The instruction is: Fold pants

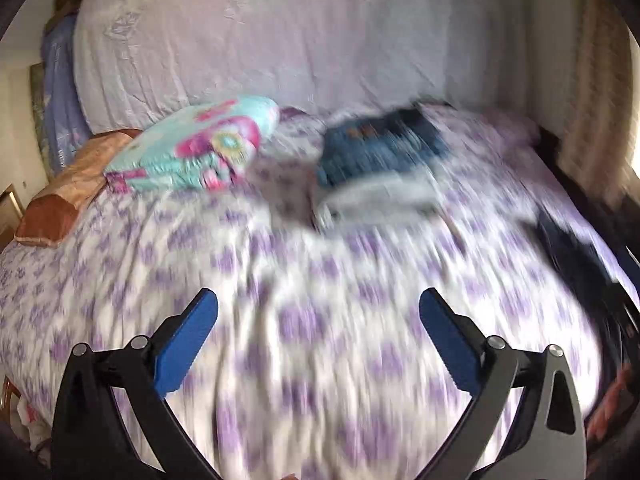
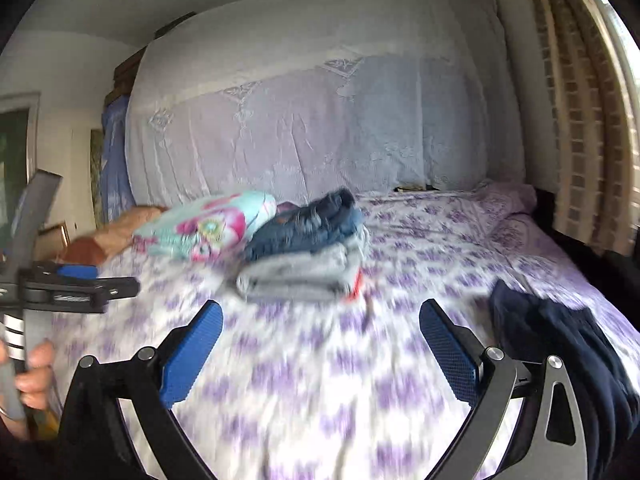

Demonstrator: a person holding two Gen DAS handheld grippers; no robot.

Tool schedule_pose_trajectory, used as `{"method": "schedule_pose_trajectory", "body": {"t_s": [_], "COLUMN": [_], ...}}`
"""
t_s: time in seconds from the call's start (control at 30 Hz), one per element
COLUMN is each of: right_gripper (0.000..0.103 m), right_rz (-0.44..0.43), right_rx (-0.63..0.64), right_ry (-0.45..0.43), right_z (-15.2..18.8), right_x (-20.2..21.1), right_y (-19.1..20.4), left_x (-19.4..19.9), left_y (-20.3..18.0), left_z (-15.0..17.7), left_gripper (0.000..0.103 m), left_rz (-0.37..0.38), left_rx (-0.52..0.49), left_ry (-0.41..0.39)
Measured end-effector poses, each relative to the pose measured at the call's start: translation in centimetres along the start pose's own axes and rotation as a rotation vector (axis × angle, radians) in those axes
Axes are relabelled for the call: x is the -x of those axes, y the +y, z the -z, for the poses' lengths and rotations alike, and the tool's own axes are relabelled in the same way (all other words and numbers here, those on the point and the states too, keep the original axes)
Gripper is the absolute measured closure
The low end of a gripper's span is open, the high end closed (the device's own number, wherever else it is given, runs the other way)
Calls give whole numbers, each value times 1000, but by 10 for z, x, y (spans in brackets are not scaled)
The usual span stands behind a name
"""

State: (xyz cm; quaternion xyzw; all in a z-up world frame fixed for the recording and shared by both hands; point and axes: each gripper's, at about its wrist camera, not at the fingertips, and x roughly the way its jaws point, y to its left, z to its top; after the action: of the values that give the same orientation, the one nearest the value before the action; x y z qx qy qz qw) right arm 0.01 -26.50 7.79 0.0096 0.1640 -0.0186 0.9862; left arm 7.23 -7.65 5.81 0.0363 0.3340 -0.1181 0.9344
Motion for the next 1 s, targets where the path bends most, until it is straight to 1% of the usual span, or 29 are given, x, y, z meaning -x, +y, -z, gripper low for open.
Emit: {"method": "schedule_pose_trajectory", "body": {"t_s": [0.03, 0.07, 0.1, 0.17, 0.23, 0.27, 0.3, 0.4, 0.5, 0.73, 0.87, 1.0], "right_gripper": [4, 4, 4, 4, 4, 4, 4, 4, 4, 4, 4, 4], "right_rz": [7, 0, -18, -22, -11, -25, -29, -16, -30, -27, -22, -20], "right_rx": [-6, -15, -27, -35, -57, -67, -68, -59, -59, -42, -48, -52], "right_ry": [13, 27, 45, 52, 54, 59, 64, 77, 89, 93, 96, 104], "right_z": [10, 18, 26, 34, 37, 37, 38, 42, 45, 47, 49, 51], "right_x": [7, 14, 21, 27, 32, 34, 35, 37, 36, 35, 32, 29], "right_y": [1, 1, 1, 2, 1, 1, 3, 9, 12, 17, 15, 15], "left_x": [8, 12, 13, 23, 32, 38, 36, 28, 26, 24, 21, 22], "left_y": [-1, -2, -3, -1, 4, 6, 9, 15, 18, 18, 17, 17], "left_z": [16, 28, 35, 48, 60, 67, 70, 74, 75, 76, 76, 74], "left_gripper": [5, 5, 5, 5, 5, 5, 5, 5, 5, 5, 5, 5], "left_rz": [-1, -23, -30, -28, -63, -69, -79, -69, -66, -74, -76, -101], "left_rx": [-11, -17, -23, -34, -34, -31, -21, 4, 16, 5, 12, 11], "left_ry": [-3, -3, -7, -23, -53, -55, -41, 12, 24, 25, 41, 20]}}
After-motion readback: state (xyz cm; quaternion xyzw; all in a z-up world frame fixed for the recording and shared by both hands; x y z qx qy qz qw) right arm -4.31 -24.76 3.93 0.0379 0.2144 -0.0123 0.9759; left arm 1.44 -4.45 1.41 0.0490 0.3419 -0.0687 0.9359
